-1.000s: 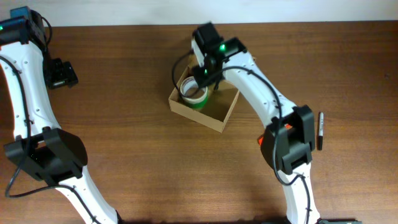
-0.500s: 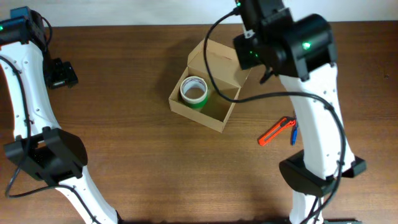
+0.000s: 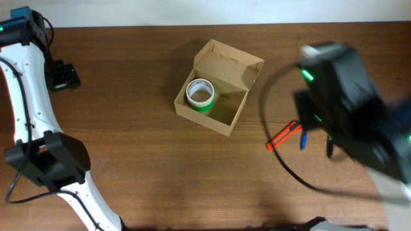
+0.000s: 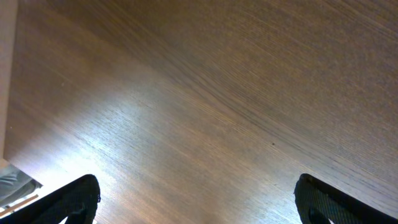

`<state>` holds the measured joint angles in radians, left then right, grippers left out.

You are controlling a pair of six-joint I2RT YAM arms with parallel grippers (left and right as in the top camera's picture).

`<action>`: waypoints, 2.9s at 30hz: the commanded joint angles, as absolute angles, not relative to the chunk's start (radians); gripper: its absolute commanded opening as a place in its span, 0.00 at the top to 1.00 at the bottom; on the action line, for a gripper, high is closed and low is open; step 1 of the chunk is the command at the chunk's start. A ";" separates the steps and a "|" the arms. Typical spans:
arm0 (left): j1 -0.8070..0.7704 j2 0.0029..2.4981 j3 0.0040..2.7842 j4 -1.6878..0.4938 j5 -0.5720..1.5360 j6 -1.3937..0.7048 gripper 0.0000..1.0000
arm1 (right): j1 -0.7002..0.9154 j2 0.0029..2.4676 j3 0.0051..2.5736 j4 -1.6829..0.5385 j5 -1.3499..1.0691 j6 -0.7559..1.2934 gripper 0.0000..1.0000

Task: Pack container
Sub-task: 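Open the right gripper and lift away from the box, then move the right gripper down and grasp the orange box cutter, then carry the orange cutter with the right gripper and lower into box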

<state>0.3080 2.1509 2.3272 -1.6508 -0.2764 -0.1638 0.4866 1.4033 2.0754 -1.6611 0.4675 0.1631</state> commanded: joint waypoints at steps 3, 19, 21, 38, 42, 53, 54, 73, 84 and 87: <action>0.313 2.150 2.323 -1.650 -0.273 -0.155 0.00 | 0.389 1.324 1.694 -1.446 0.392 0.319 0.31; 0.313 2.150 2.323 -1.650 -0.273 -0.155 0.00 | 0.048 1.762 1.311 -1.120 -0.081 0.795 0.36; 0.313 2.150 2.323 -1.650 -0.273 -0.155 0.00 | 0.044 1.790 1.311 -1.103 -0.107 0.811 0.37; 0.313 2.150 2.323 -1.650 -0.273 -0.155 0.00 | 0.012 1.840 1.286 -1.065 -0.010 0.873 0.37; 0.313 2.150 2.323 -1.650 -0.273 -0.155 0.00 | 0.012 1.840 1.226 -1.026 0.005 0.873 0.37; 0.313 2.150 2.323 -1.650 -0.273 -0.155 0.00 | 0.012 1.841 1.118 -0.892 0.004 0.873 0.41; 0.313 2.150 2.323 -1.650 -0.273 -0.155 0.00 | 0.012 1.841 1.110 -0.881 0.003 0.873 0.41; 0.313 2.150 2.323 -1.650 -0.273 -0.155 0.00 | 0.012 1.842 1.045 -0.760 -0.018 0.873 0.73; 0.313 2.150 2.323 -1.650 -0.273 -0.155 0.00 | 0.013 1.841 1.055 -0.745 -0.033 0.783 0.75; 0.313 2.150 2.323 -1.650 -0.273 -0.155 0.00 | 0.013 1.841 1.087 -0.770 -0.033 0.729 0.75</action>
